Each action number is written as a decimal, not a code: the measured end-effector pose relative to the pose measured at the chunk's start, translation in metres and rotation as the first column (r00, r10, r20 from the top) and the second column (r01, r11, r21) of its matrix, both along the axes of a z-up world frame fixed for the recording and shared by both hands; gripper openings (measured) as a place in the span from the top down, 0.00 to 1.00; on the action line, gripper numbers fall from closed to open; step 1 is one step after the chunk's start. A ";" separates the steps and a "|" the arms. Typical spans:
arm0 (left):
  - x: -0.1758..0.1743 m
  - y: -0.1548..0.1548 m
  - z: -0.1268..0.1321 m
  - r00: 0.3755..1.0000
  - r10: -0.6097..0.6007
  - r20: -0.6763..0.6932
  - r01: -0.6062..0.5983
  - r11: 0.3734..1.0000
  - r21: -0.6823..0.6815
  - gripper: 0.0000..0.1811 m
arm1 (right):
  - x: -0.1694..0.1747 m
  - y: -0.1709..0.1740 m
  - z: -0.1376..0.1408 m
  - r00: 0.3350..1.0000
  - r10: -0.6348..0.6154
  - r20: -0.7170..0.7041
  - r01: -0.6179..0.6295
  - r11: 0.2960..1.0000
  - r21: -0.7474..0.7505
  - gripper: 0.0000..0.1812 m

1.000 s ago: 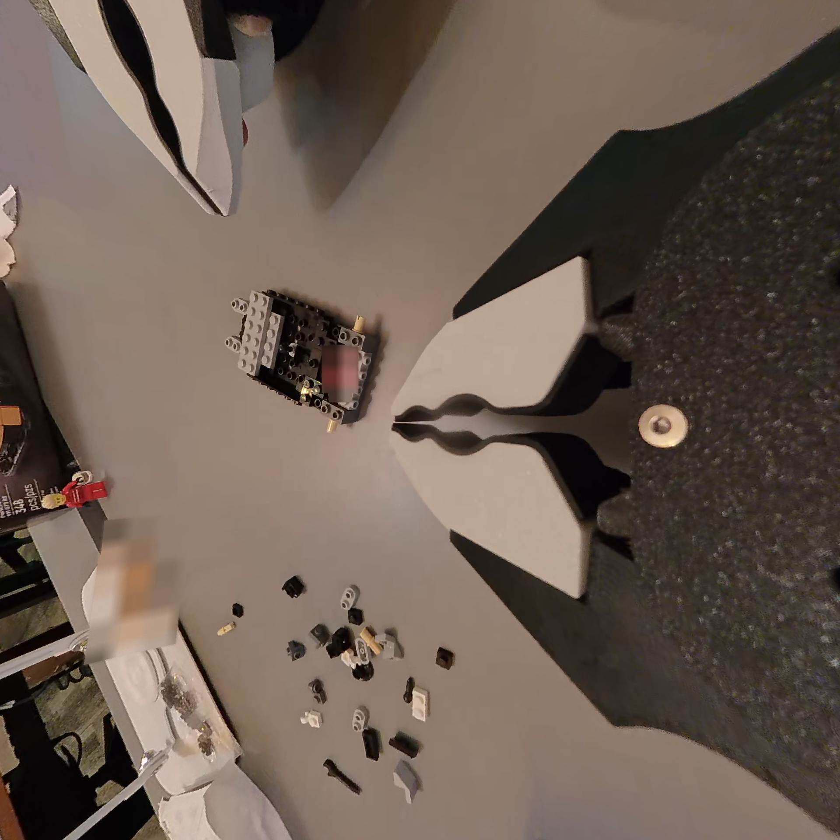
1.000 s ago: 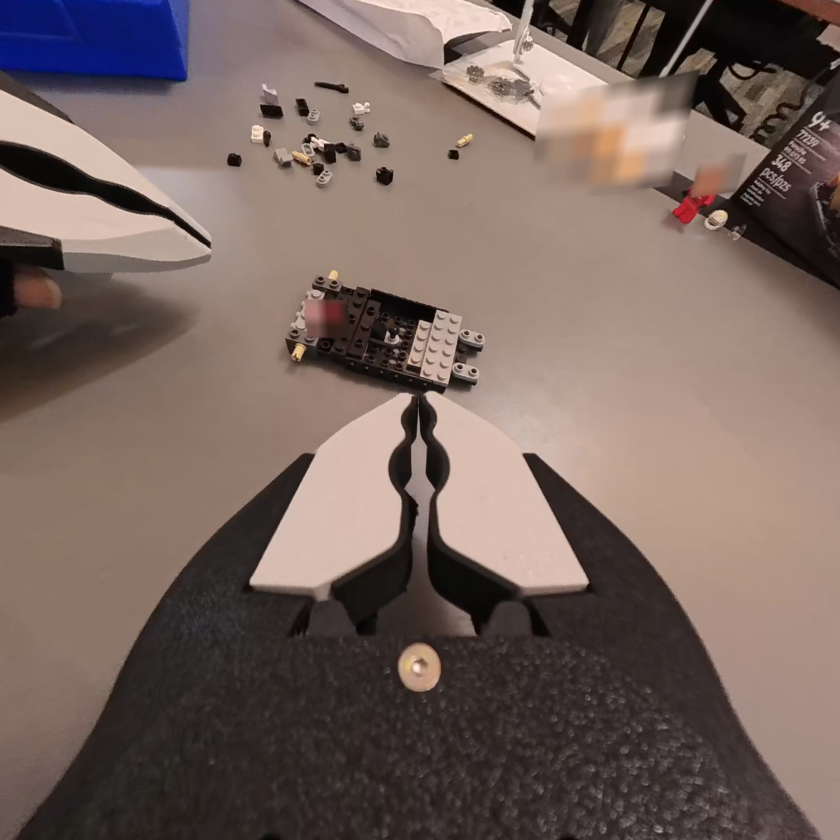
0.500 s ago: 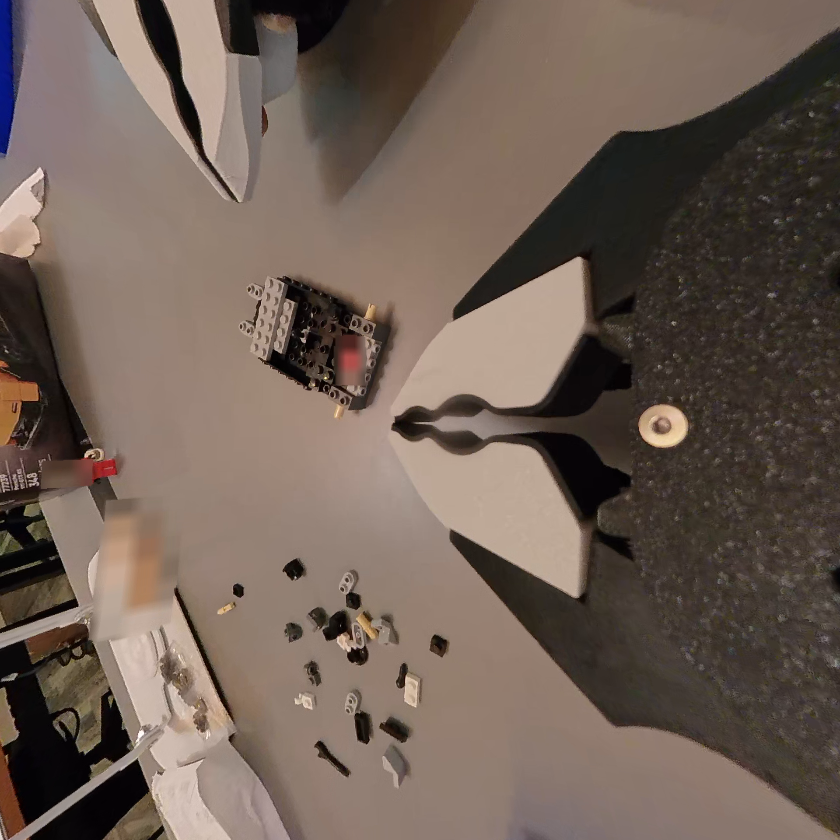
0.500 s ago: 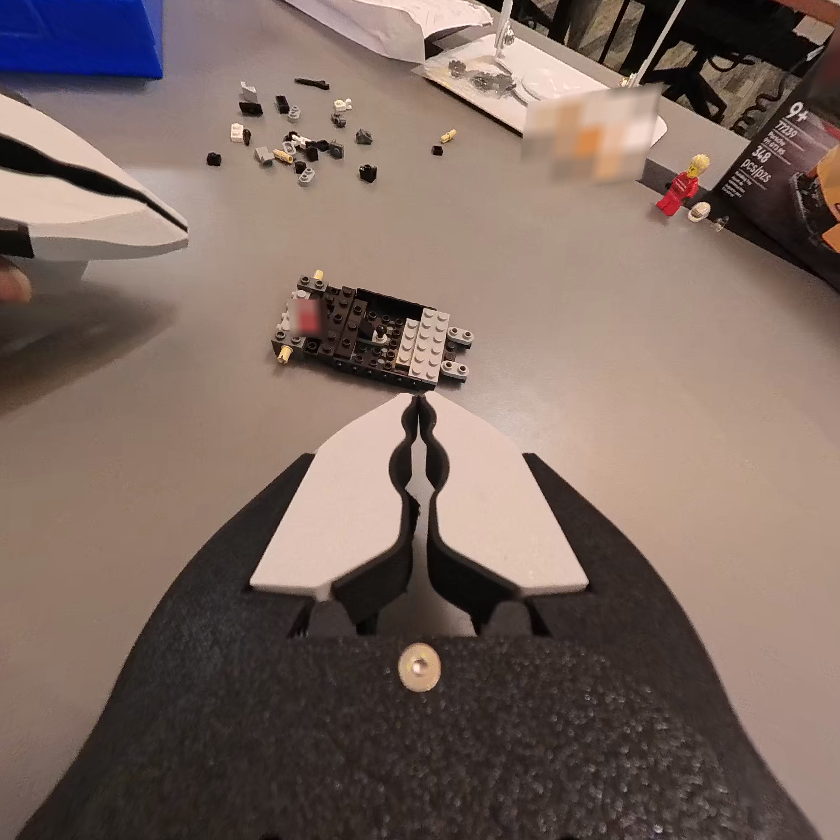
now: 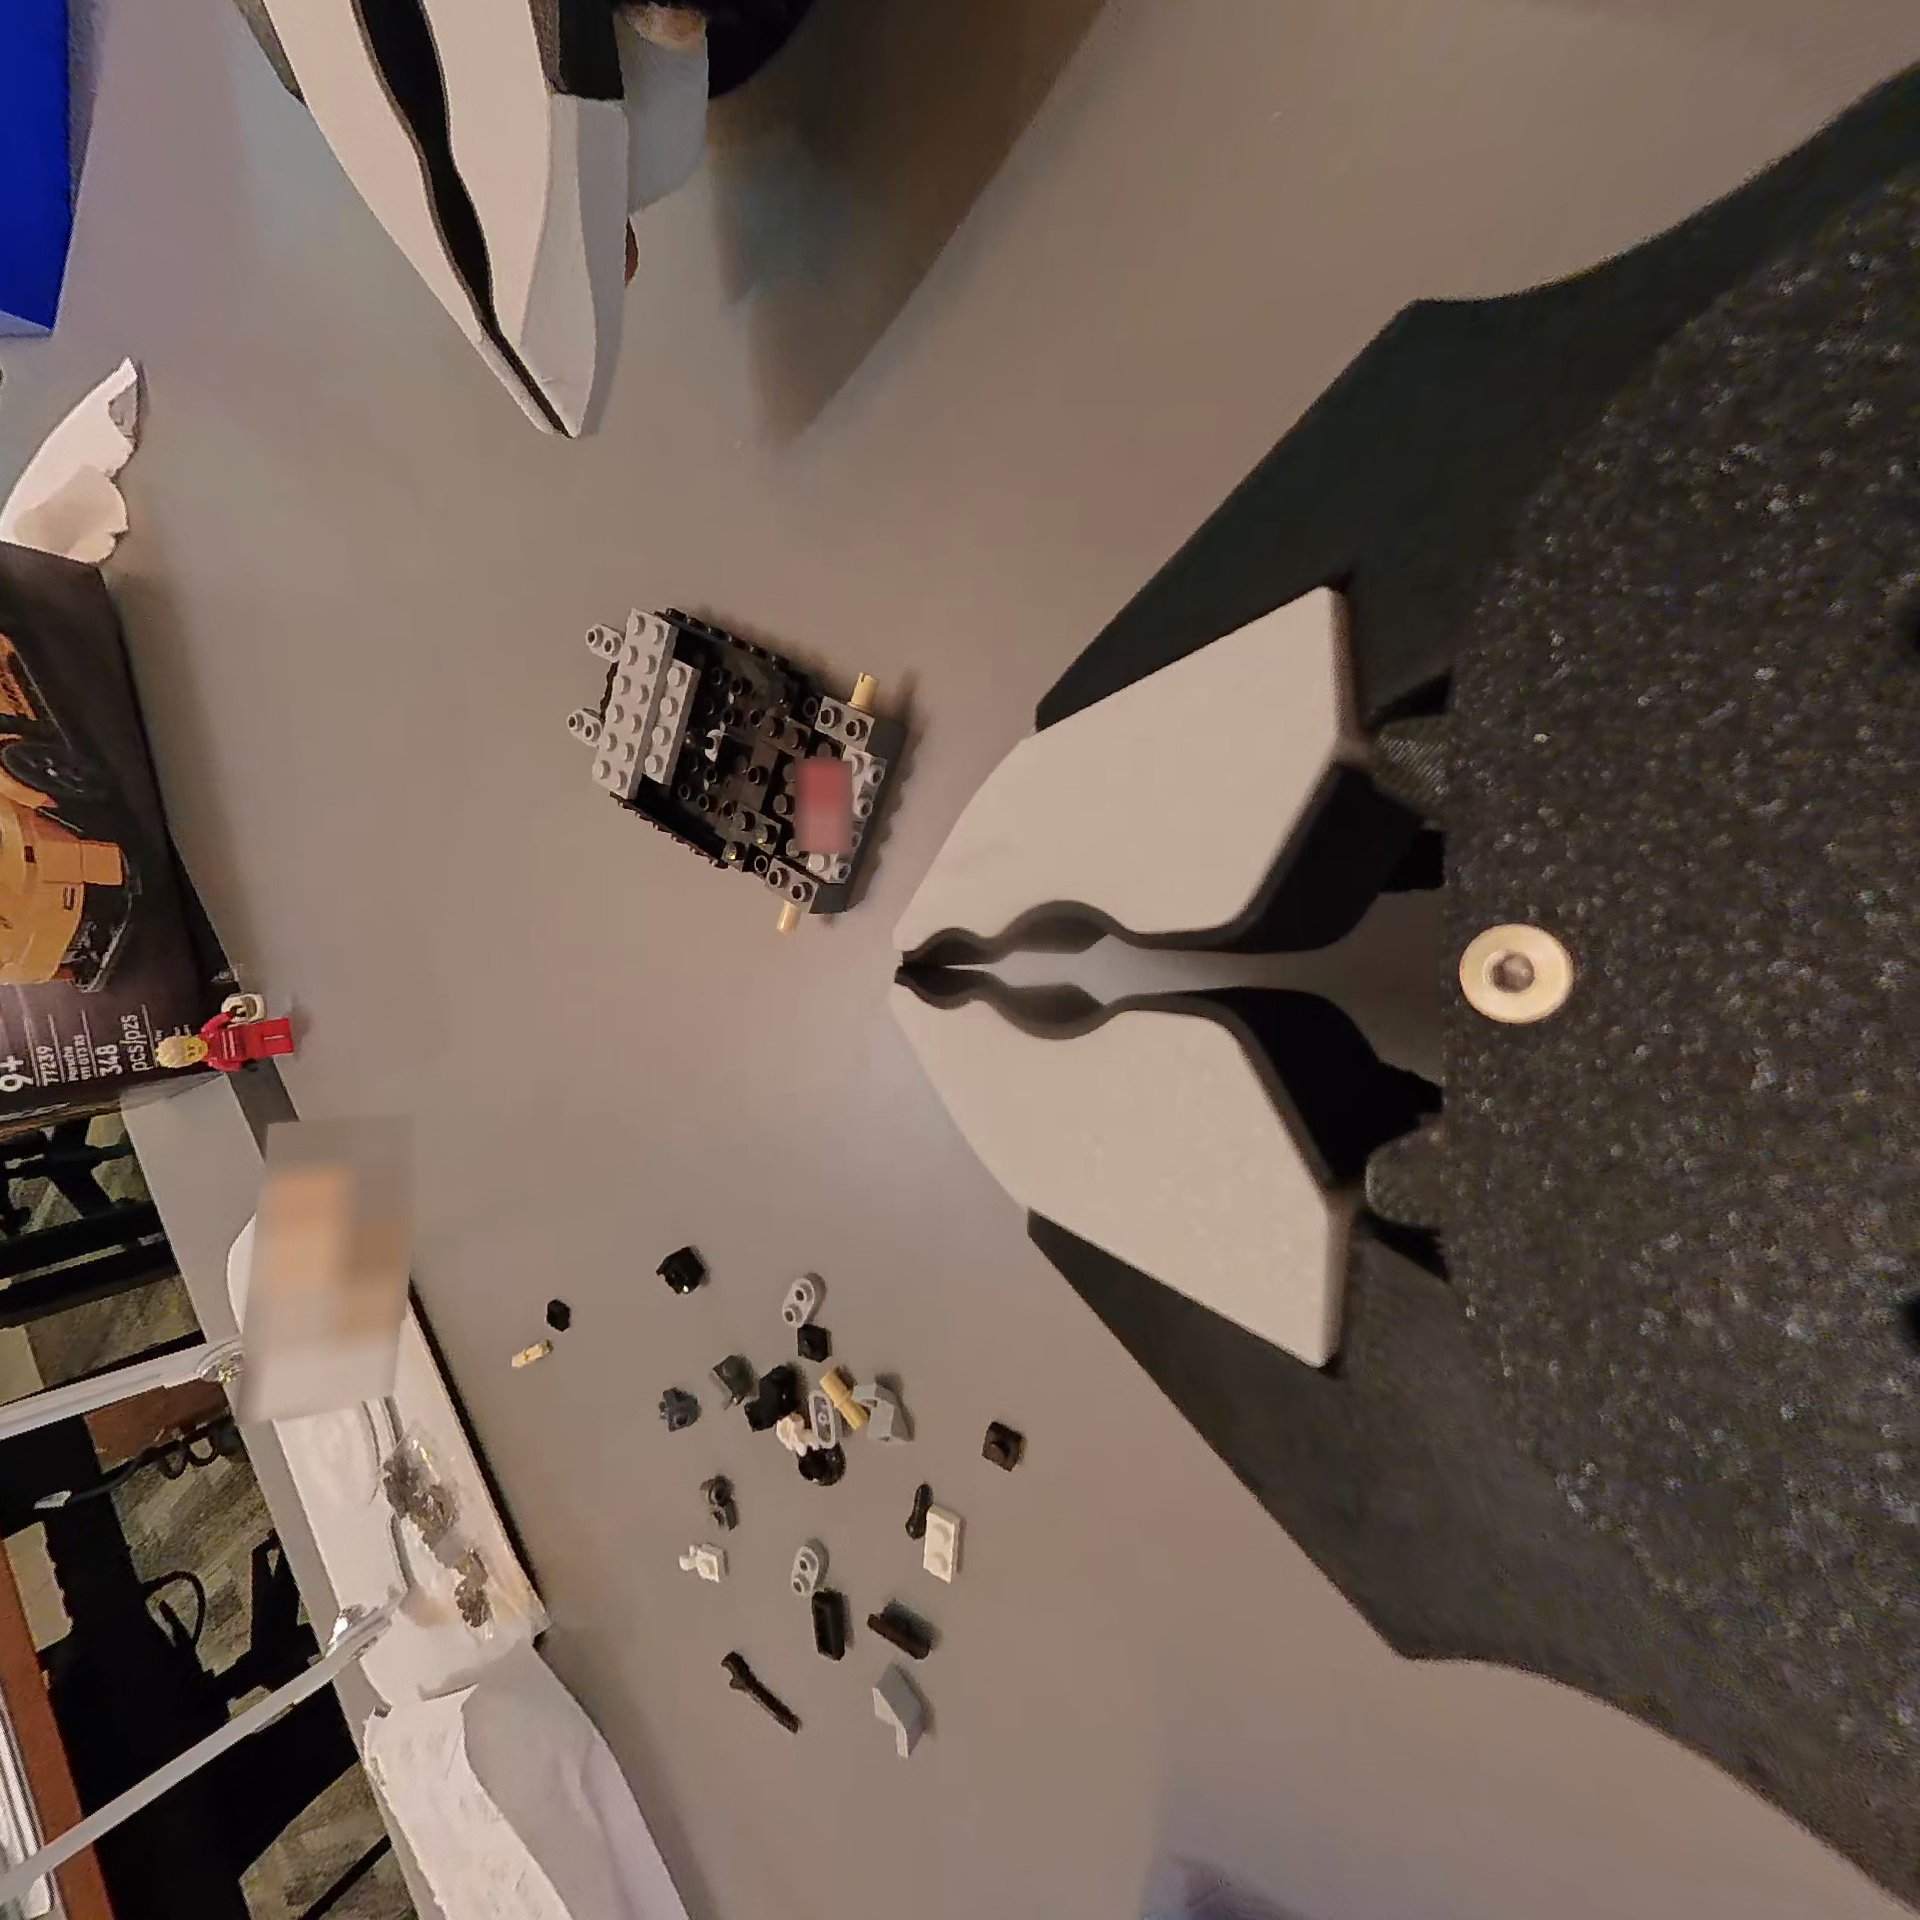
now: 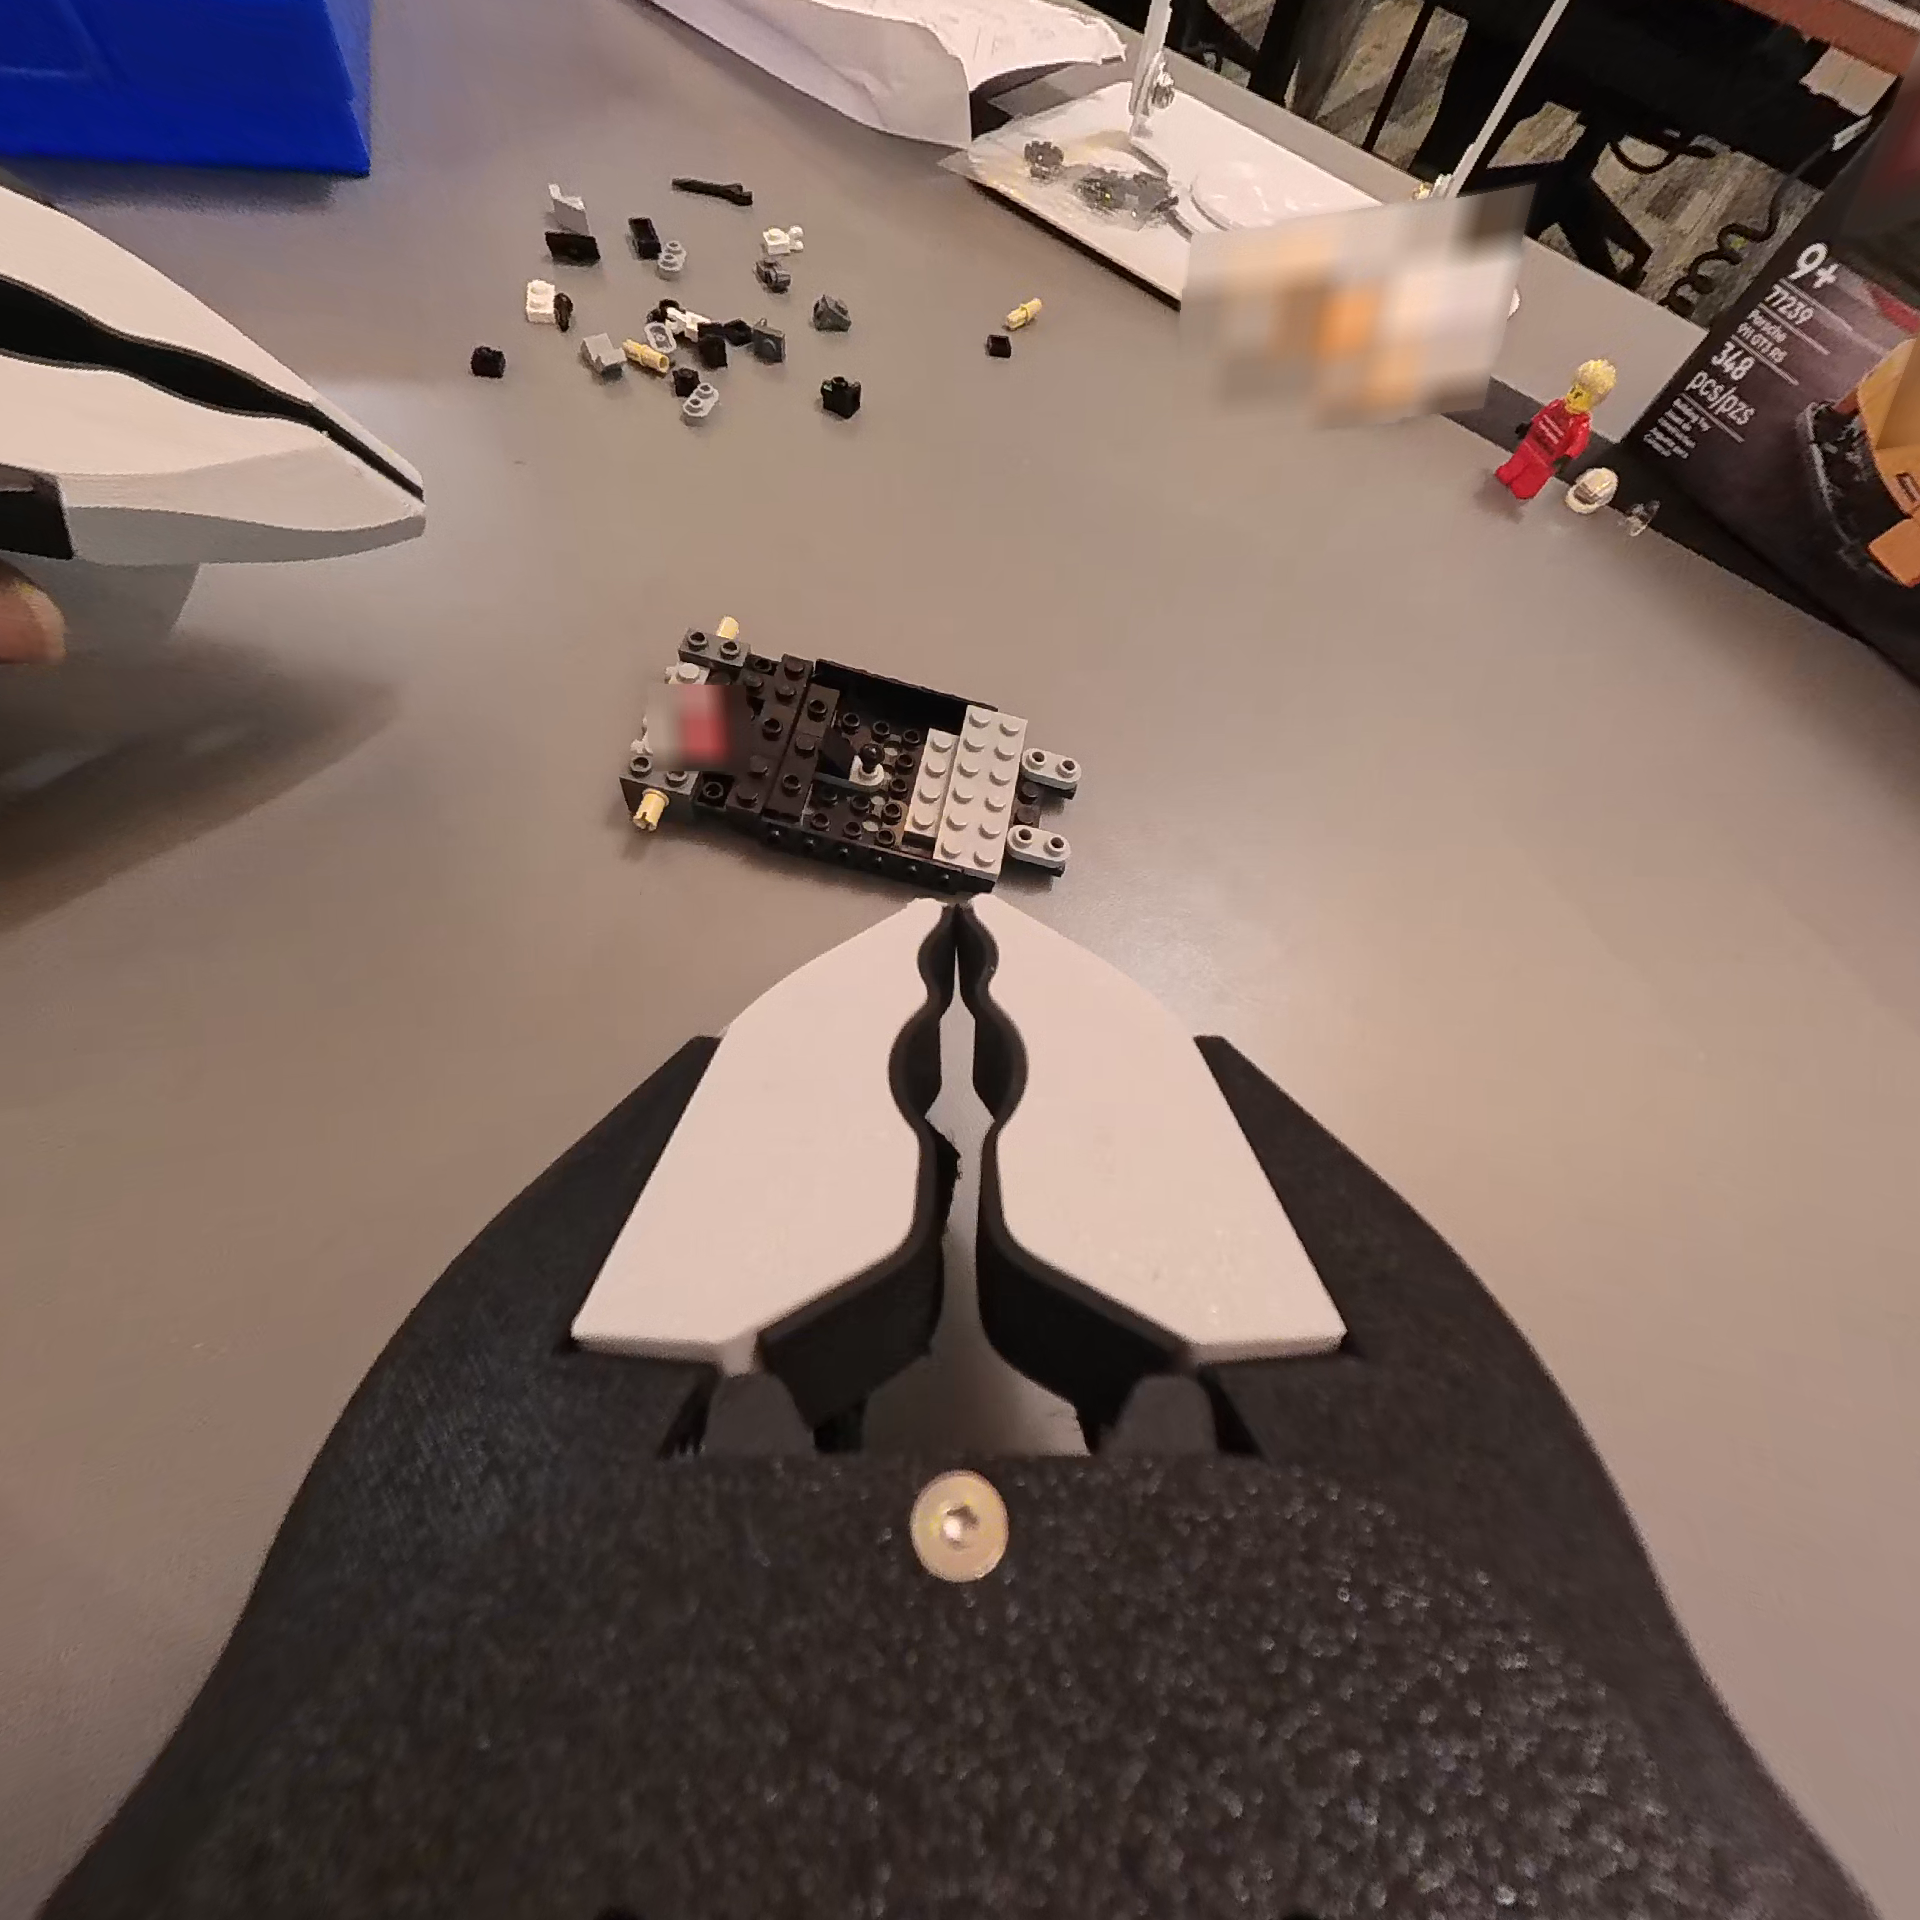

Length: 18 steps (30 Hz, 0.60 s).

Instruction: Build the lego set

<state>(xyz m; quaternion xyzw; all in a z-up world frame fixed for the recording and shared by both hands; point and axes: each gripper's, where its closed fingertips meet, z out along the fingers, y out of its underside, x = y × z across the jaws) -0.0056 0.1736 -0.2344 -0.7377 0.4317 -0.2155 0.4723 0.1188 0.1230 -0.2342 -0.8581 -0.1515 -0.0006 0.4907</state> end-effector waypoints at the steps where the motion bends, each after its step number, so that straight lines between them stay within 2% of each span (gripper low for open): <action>1: 0.000 0.000 0.000 1.000 0.001 0.001 -0.001 1.000 0.002 1.00 | 0.000 0.000 0.000 1.000 0.000 -0.002 0.000 1.000 0.000 1.00; 13: 0.000 0.003 0.008 1.000 0.006 0.022 -0.007 0.999 0.036 1.00 | 0.001 0.000 0.002 1.000 -0.007 -0.009 0.007 1.000 0.012 1.00; 18: -0.001 0.005 0.012 0.999 0.014 0.032 -0.015 0.998 0.059 1.00 | 0.005 0.003 0.015 0.998 -0.034 -0.059 0.039 0.996 0.080 1.00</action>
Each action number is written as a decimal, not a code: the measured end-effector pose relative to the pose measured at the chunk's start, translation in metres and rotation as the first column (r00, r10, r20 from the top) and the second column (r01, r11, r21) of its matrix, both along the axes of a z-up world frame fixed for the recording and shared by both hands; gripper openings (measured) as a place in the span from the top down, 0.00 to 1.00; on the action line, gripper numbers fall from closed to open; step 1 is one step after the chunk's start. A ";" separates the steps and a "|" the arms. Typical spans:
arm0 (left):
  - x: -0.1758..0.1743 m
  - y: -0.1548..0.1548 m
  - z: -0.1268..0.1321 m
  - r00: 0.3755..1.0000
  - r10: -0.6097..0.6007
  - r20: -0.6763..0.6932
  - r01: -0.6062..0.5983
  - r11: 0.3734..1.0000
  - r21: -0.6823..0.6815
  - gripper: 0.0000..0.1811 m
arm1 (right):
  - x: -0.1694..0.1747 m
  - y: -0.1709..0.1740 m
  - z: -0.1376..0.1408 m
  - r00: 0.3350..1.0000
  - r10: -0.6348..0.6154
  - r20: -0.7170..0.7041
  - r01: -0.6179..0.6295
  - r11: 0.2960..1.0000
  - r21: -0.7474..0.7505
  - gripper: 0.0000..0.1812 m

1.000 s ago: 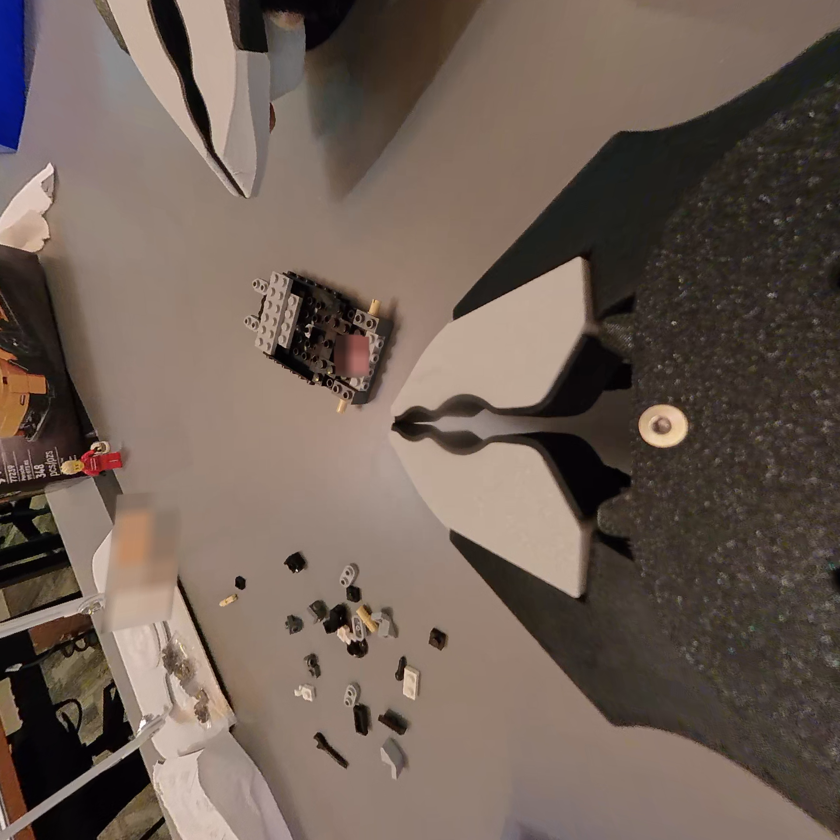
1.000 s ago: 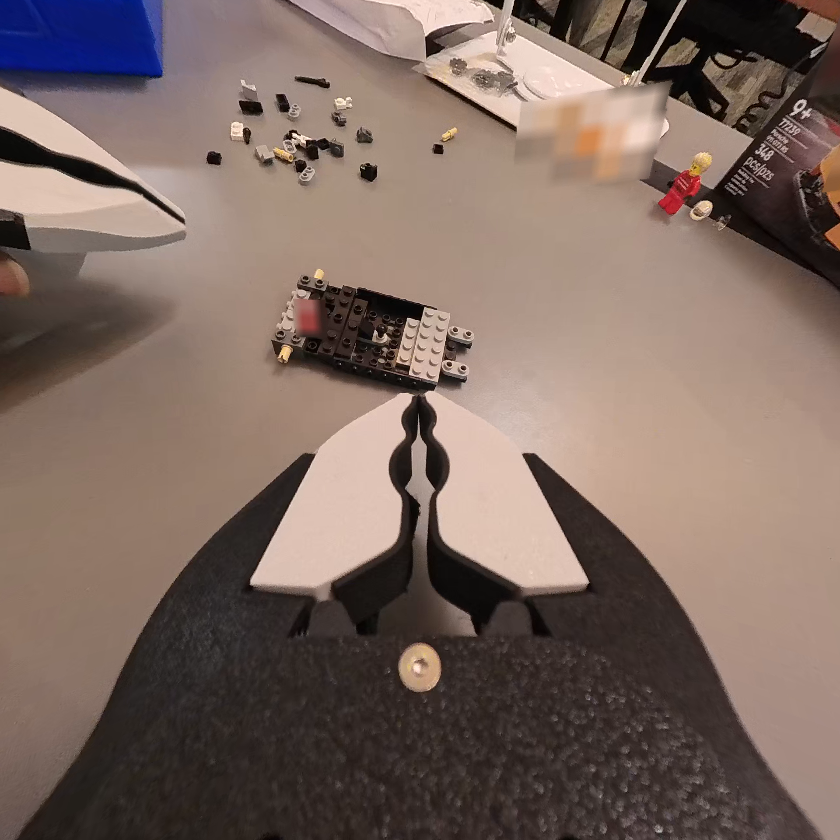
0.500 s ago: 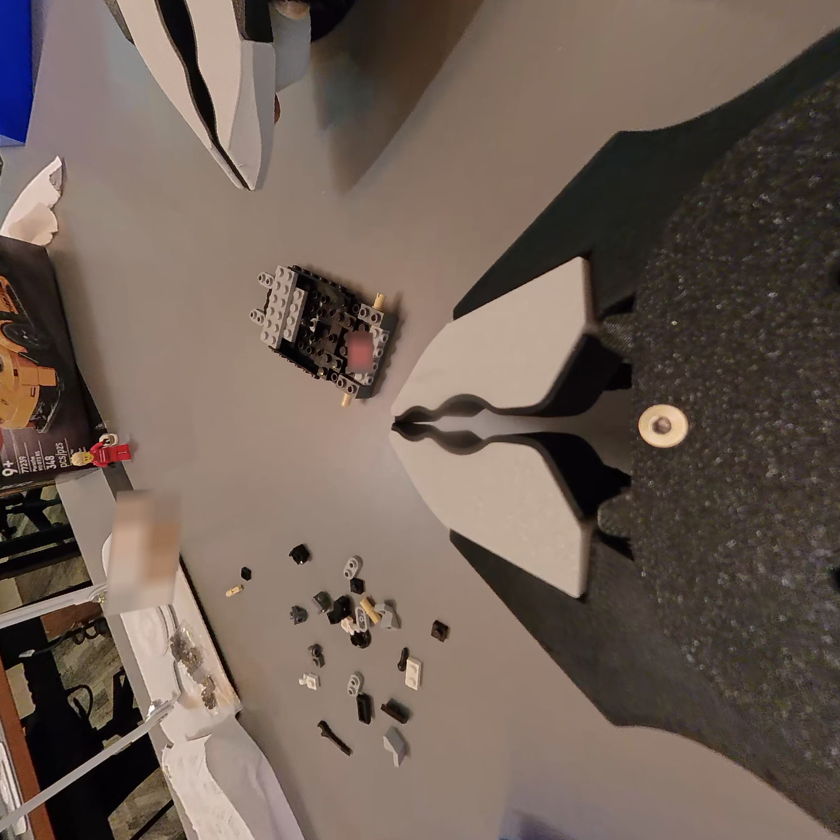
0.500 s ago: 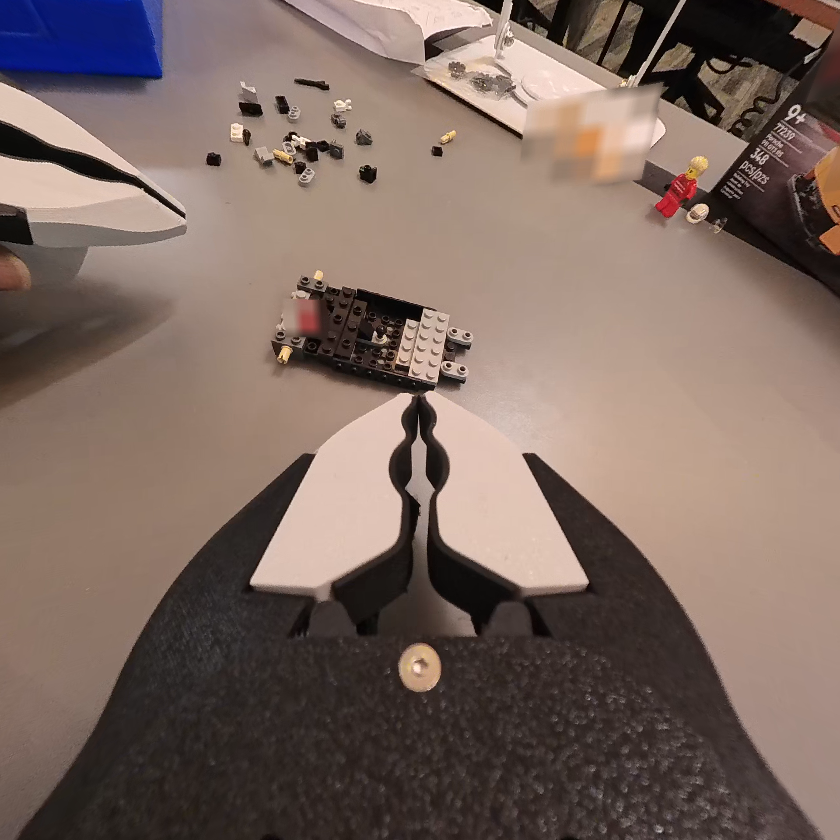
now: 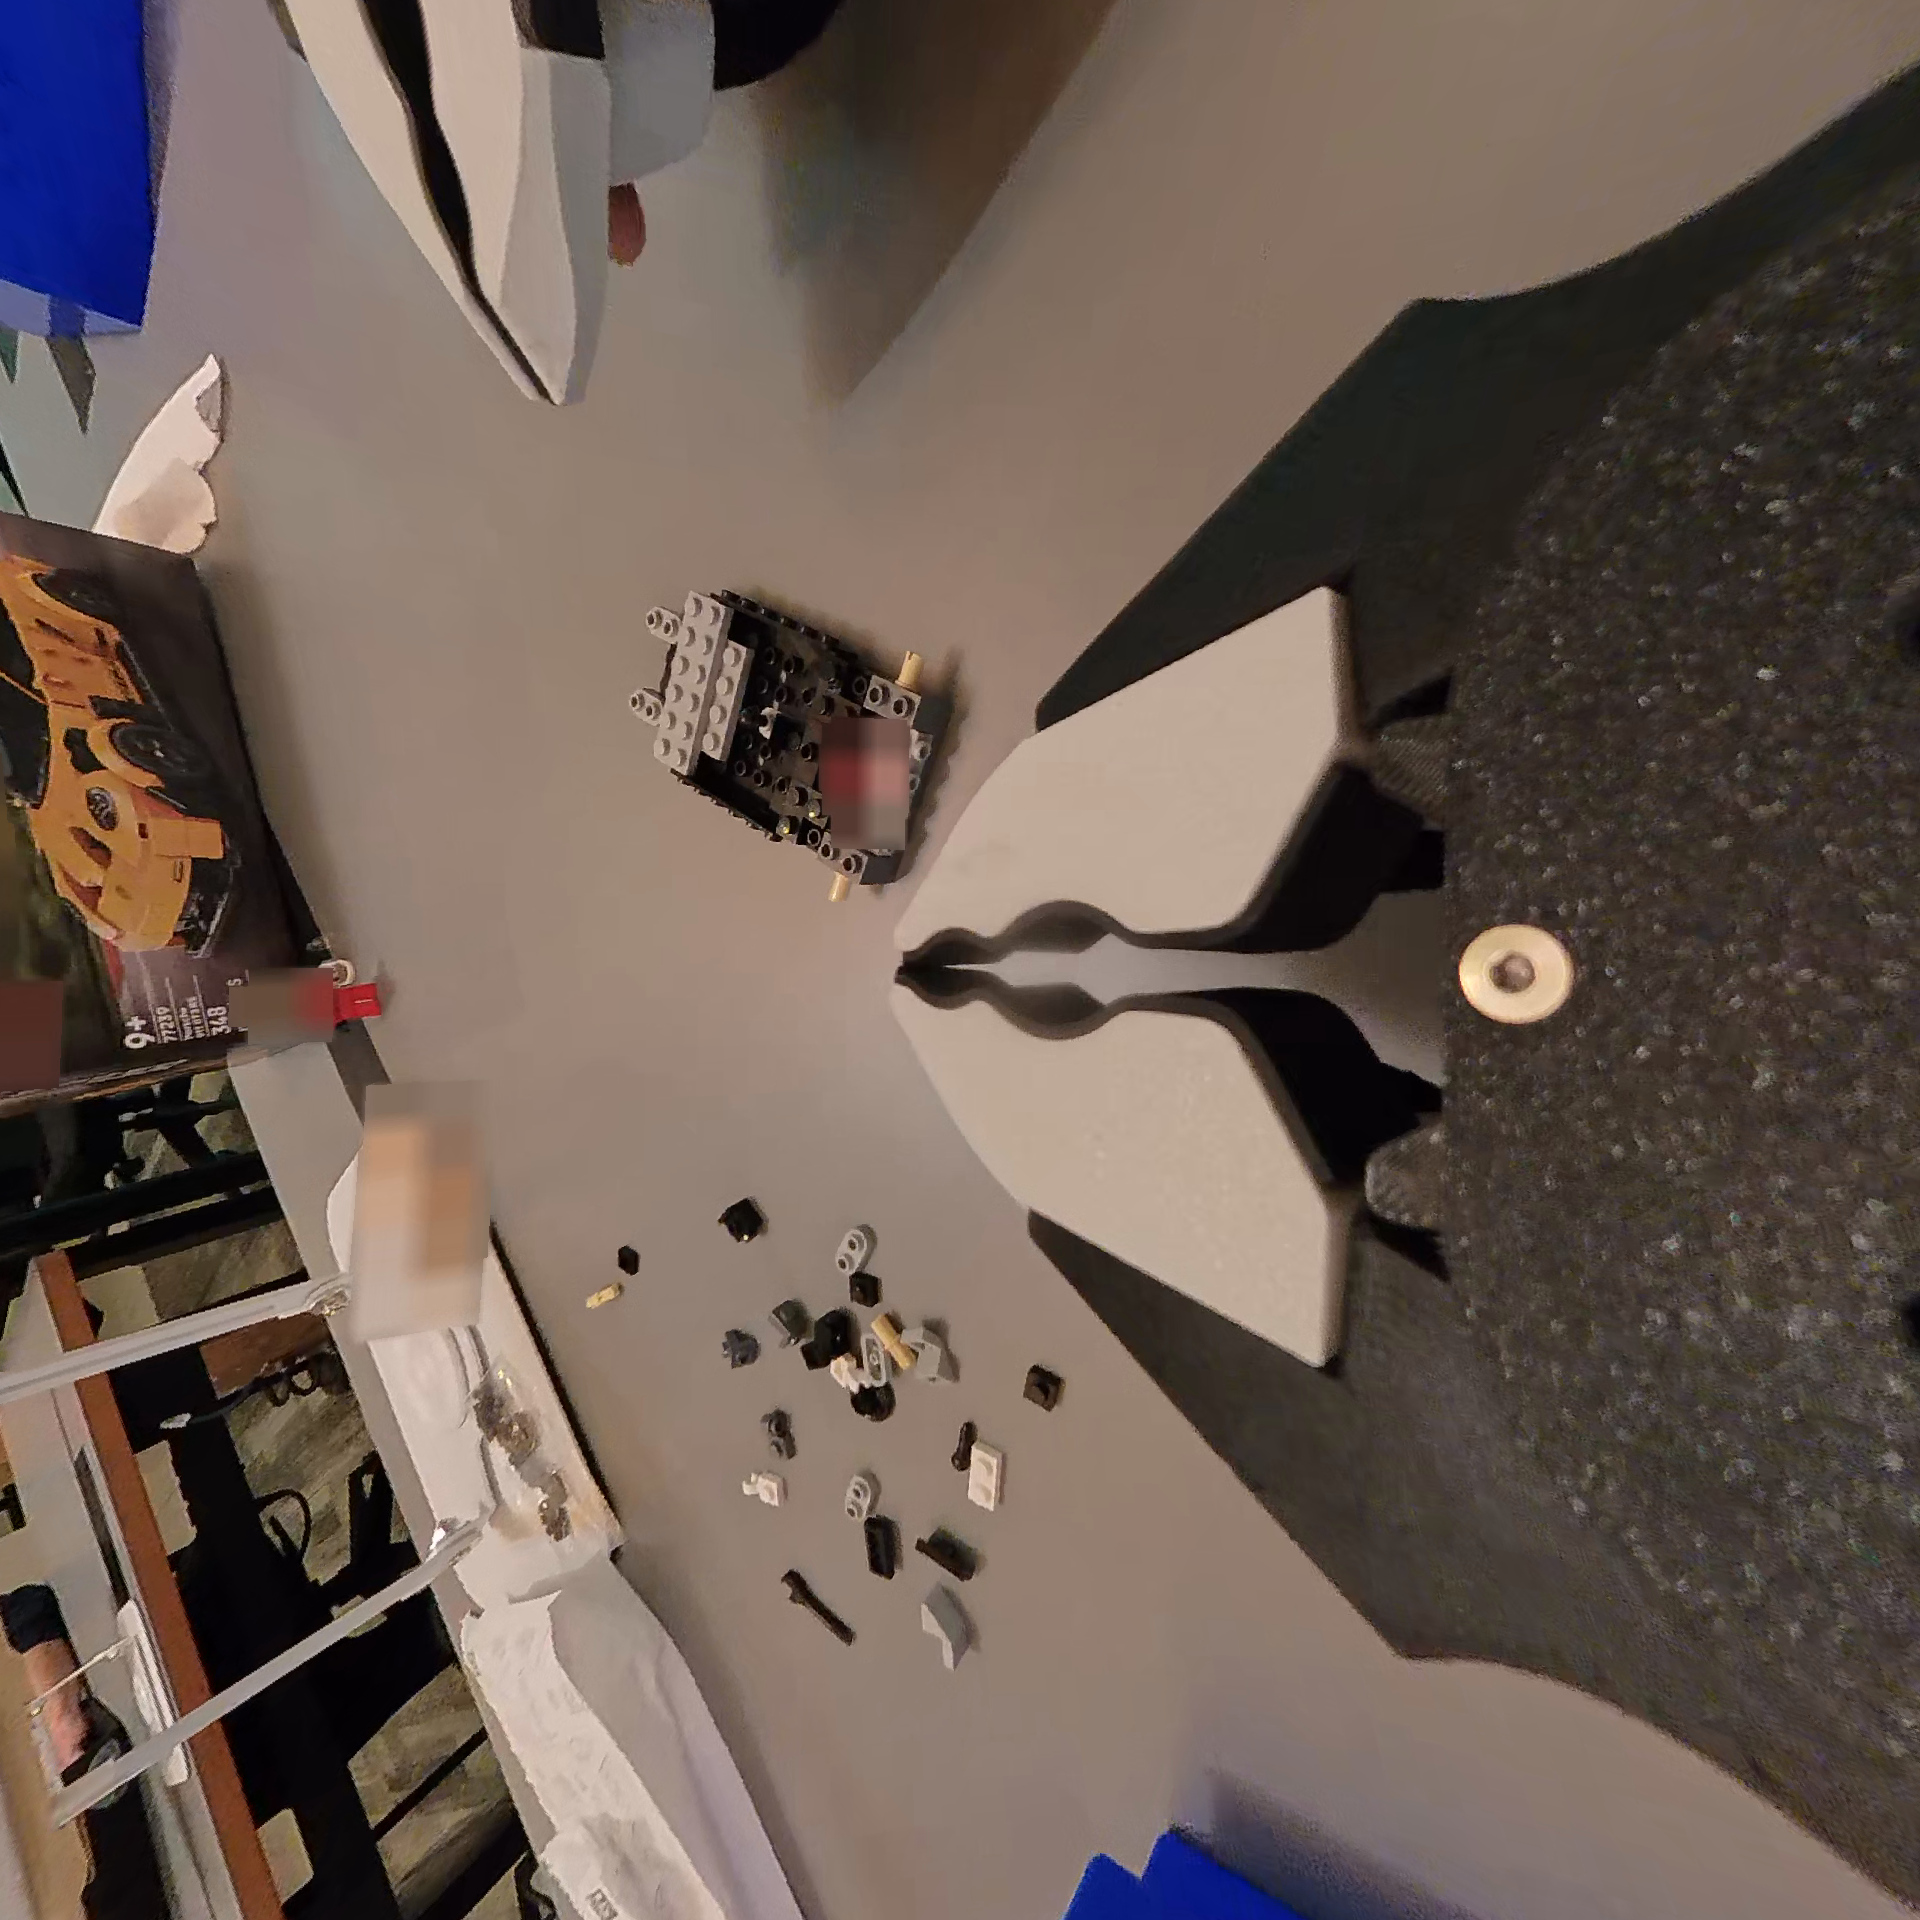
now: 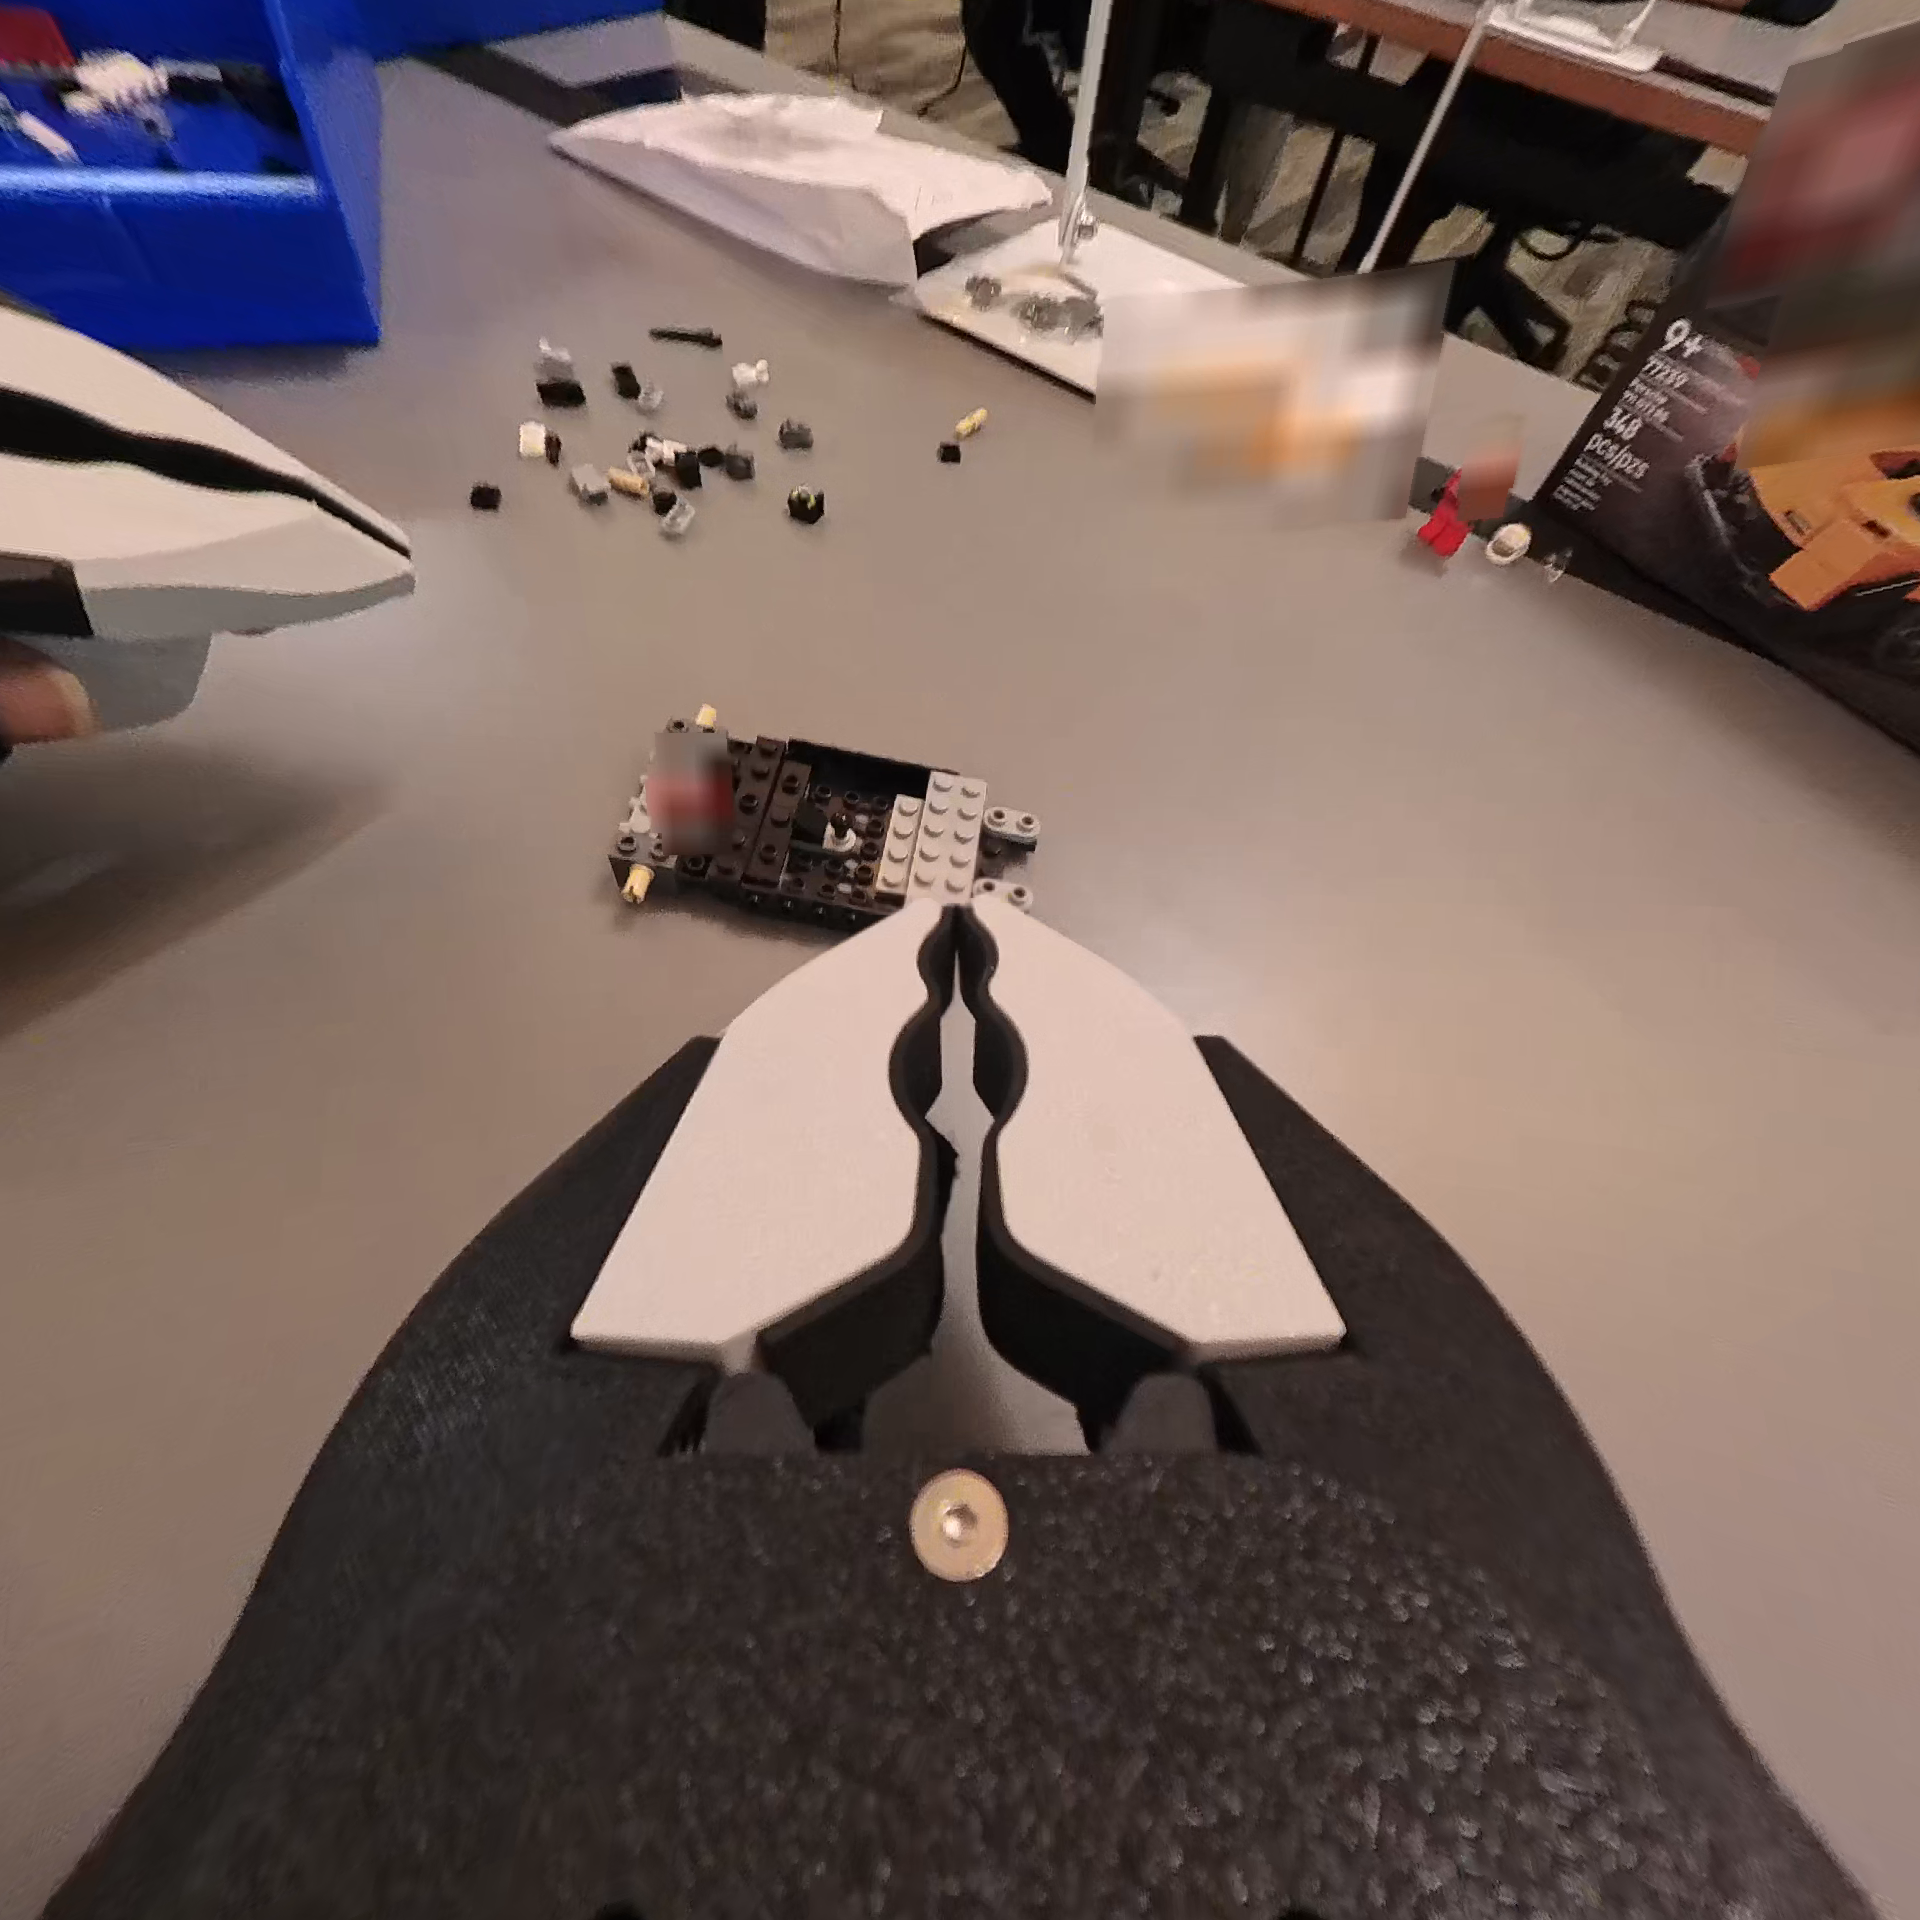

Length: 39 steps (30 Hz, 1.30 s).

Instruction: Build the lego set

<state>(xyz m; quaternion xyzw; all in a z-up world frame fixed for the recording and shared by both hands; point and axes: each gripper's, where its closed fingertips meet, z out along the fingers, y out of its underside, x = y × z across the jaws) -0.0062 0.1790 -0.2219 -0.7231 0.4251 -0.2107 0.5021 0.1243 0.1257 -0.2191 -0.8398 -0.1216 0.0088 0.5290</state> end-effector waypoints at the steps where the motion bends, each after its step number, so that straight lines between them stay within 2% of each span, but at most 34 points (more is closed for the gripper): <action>1: 0.000 0.000 0.000 1.000 -0.001 0.000 0.001 1.000 -0.002 1.00 | -0.001 0.000 0.001 1.000 0.005 -0.013 -0.005 1.000 0.005 1.00; 7: 0.002 -0.002 0.001 1.000 -0.007 0.006 0.007 1.000 -0.007 1.00 | -0.011 0.000 -0.001 0.998 0.047 0.035 -0.047 0.999 -0.005 1.00; 10: 0.002 -0.002 0.000 1.000 -0.005 0.009 0.005 1.000 -0.018 1.00 | -0.032 -0.003 -0.008 0.993 0.108 0.045 -0.105 0.993 -0.058 1.00; 12: 0.001 -0.002 -0.001 1.000 -0.002 0.006 0.003 1.000 -0.021 1.00 | -0.051 -0.005 -0.014 0.991 0.135 0.002 -0.134 0.987 -0.085 1.00; 17: 0.001 -0.002 -0.001 1.000 -0.005 0.006 0.006 1.000 -0.023 1.00 | -0.075 -0.004 -0.034 0.993 0.116 -0.023 -0.118 0.984 -0.136 1.00; 31: 0.002 -0.004 -0.003 1.000 -0.011 -0.002 0.011 1.000 -0.024 1.00 | -0.074 -0.001 -0.028 0.988 0.053 -0.145 -0.070 0.991 -0.115 1.00; 39: 0.002 -0.004 -0.004 1.000 -0.013 -0.004 0.013 1.000 -0.026 1.00 | -0.072 0.000 -0.027 0.987 0.045 -0.155 -0.063 0.991 -0.114 1.00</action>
